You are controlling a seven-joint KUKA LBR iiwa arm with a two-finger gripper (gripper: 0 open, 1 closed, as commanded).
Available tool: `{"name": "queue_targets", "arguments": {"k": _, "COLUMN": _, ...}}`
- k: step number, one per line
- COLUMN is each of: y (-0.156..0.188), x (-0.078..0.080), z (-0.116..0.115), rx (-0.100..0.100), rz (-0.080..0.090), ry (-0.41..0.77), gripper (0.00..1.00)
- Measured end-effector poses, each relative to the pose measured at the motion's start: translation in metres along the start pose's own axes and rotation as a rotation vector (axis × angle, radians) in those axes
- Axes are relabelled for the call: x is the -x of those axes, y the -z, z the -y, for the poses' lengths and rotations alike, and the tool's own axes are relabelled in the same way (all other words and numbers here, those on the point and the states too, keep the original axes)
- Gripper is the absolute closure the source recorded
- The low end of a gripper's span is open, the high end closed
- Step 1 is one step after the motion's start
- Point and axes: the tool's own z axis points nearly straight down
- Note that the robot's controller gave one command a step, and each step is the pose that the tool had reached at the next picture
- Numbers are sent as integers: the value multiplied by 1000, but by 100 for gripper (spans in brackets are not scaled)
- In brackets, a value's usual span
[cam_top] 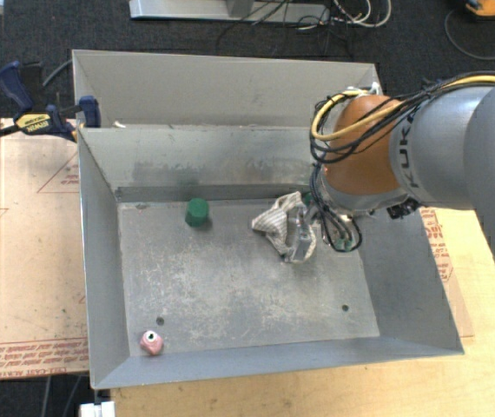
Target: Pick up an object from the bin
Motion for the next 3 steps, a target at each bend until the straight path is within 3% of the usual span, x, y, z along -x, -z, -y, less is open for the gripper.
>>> {"name": "queue_targets", "arguments": {"k": 3, "y": 0, "x": 0, "z": 0, "rx": 0, "rz": 0, "ry": 0, "gripper": 100}}
